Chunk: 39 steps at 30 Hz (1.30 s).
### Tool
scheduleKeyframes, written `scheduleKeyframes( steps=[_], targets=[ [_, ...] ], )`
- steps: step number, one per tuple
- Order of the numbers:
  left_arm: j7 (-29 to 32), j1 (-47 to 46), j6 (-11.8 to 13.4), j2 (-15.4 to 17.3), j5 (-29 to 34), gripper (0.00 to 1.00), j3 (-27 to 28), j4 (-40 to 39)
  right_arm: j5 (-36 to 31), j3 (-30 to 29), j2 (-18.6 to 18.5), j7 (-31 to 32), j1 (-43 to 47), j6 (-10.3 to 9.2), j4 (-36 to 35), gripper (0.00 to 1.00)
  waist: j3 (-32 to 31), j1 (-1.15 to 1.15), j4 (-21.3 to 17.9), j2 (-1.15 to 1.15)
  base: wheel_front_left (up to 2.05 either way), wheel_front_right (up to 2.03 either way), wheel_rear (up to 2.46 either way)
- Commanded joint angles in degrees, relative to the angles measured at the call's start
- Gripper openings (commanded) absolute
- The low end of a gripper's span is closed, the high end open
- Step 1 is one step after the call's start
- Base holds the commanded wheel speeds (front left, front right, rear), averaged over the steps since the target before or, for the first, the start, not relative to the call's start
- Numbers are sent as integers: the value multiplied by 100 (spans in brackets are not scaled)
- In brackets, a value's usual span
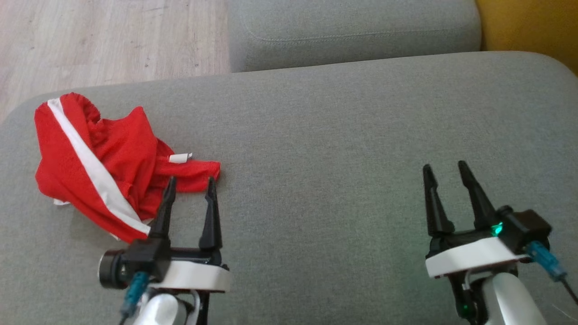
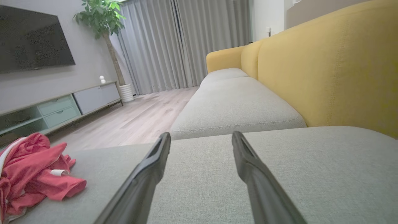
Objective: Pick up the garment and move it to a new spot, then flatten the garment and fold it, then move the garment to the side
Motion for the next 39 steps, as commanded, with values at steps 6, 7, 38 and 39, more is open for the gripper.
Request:
scheduleKeyframes(
  steps=[6, 7, 38, 39],
  targets=[
    [-153, 91, -489, -193, 301, 100, 624, -159, 188, 87, -43, -177, -151, -4, -126, 100, -27, 0, -7, 0, 0, 0, 0],
    [-169, 125, -566, -240, 369, 100, 673, -125, 150, 101, -43, -193, -141, -4, -98, 100, -32, 0, -8, 0, 0, 0, 0],
    [-330, 294, -1245, -704, 1387, 100, 1536, 229, -35, 669, -46, -356, 31, -4, 100, 100, -164, 0, 1070, 0, 0, 0, 0],
    [-330, 311, -1245, -704, 1394, 100, 1567, 229, -13, 708, -46, -356, 36, -4, 102, 100, -182, 0, 1139, 0, 0, 0, 0]
  ],
)
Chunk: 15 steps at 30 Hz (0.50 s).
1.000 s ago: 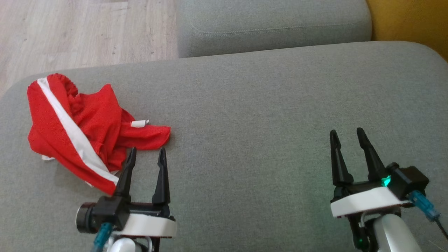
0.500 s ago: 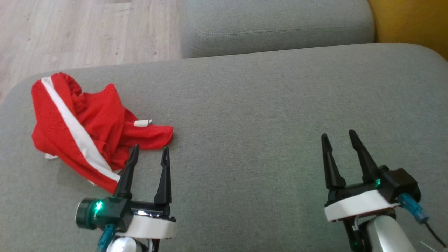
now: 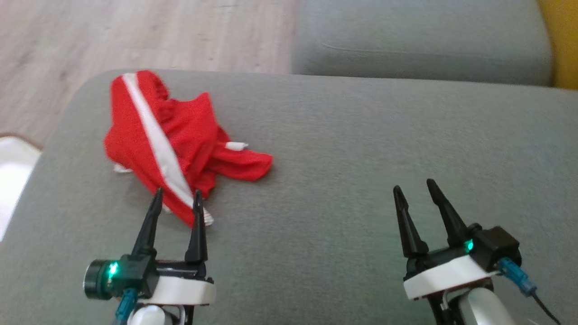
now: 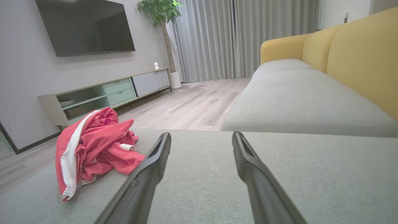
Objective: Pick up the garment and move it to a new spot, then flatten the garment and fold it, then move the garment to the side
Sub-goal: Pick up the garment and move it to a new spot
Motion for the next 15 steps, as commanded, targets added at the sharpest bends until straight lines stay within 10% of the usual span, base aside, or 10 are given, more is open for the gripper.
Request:
scheduleKeyframes(
  steps=[1, 15],
  targets=[
    [-46, -85, -6, -7, 55, 100, 226, -171, 70, 163, -33, -62, -68, -4, -150, 100, -70, 0, 242, 0, 0, 0, 0],
    [-46, 104, 28, -8, 78, 100, 455, -213, 284, 644, -33, -62, 31, -4, -125, 100, -227, 0, 800, 0, 0, 0, 0]
  ],
)
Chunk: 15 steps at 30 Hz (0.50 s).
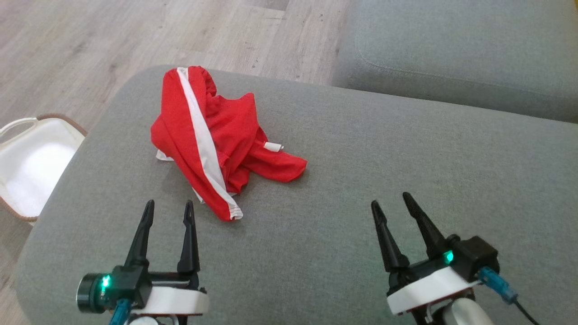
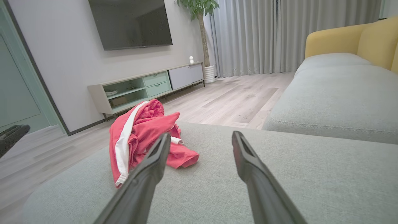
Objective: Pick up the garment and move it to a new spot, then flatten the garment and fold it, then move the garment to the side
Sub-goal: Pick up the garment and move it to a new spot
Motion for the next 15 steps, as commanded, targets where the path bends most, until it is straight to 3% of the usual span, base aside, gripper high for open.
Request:
scheduleKeyframes(
  steps=[1, 9, 15],
  targets=[
    [-46, -134, 15, -9, 39, 100, 234, -205, 54, 151, -32, -62, -121, -4, -154, 100, -8, 0, 15, 0, 0, 0, 0],
    [-46, -196, -12, -9, 89, 100, 374, -241, 83, 210, -32, -62, -149, -4, -180, 100, 147, 0, -57, 0, 0, 0, 0],
    [-46, -745, -231, 213, 202, 100, 613, -118, -39, 65, -32, -62, -353, -4, -307, 100, 590, 0, -289, 0, 0, 0, 0]
  ],
)
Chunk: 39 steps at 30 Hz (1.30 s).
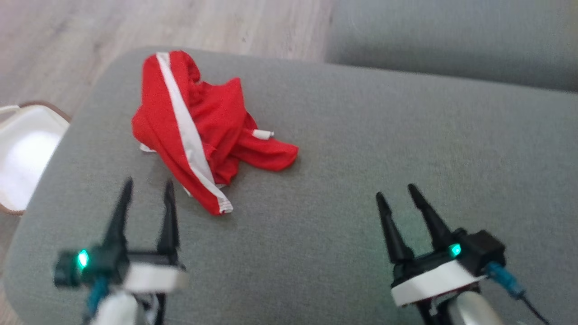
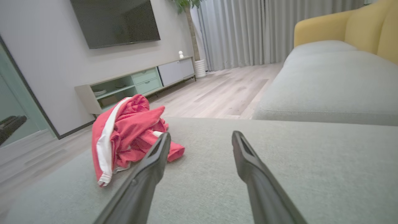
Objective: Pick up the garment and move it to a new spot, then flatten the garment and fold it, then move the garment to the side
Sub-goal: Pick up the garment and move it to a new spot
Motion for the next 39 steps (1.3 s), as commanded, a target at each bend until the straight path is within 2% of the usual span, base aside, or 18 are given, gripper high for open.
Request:
scheduleKeyframes(
  steps=[1, 4, 7, 11, 12, 17, 20, 24, 25, 26, 33, 39],
  targets=[
    [-45, -656, -42, 184, 86, 100, 286, -106, -64, 13, -31, -62, -343, -4, -255, 100, 267, 0, -167, 0, 0, 0, 0],
    [-44, -1356, -192, 496, 203, 100, 301, 286, -66, -228, -31, -62, -459, -4, -391, 100, 570, 0, -296, 0, 0, 0, 0],
    [220, -2235, -355, 782, 239, 100, 243, 826, -126, -373, -31, -62, -575, -4, -495, 100, 832, 0, -421, 0, 0, 0, 0],
    [1178, -3650, -552, 1237, 237, 100, 2, 1891, -219, -501, -31, -62, -773, -4, -624, 100, 1231, 0, -625, 0, 0, 0, 0],
    [1178, -3650, -552, 1237, 237, 100, 2, 1891, -219, -501, -31, -62, -773, -4, -624, 100, 1231, 0, -625, 0, 0, 0, 0],
    [1942, -4590, -603, 1498, 157, 100, -142, 2936, -214, -509, -31, -62, -956, -4, -679, 100, 1522, 0, -863, 0, 0, 0, 0],
    [2094, -4910, -616, 1623, 110, 100, -224, 3421, -195, -496, -31, -62, -1034, -4, -714, 100, 1672, 0, -991, 0, 0, 0, 0],
    [2224, -5136, -626, 1622, -56, 100, -305, 3987, -198, -511, -31, -62, -1068, -4, -744, 100, 1782, 0, -1083, 0, 0, 0, 0],
    [2239, -5175, -628, 1623, -97, 90, -320, 4105, -198, -514, -31, -62, -1071, -4, -746, 100, 1794, 0, -1096, 0, 0, 0, 0],
    [2203, -5212, -629, 1629, -123, 0, -337, 4190, -197, -519, -31, -62, -1073, -4, -747, 100, 1799, 0, -1105, 0, 0, 0, 0],
    [1449, -5414, -628, 1599, -421, 0, -174, 4446, -194, -550, -31, -62, -1023, -4, -685, 100, 1616, 0, -1101, 0, 0, 0, 0],
    [729, -5602, -630, 1496, -767, 0, 17, 4153, -152, -505, -31, -62, -910, -4, -624, 100, 1262, 0, -1046, 0, 0, 0, 0]
  ],
)
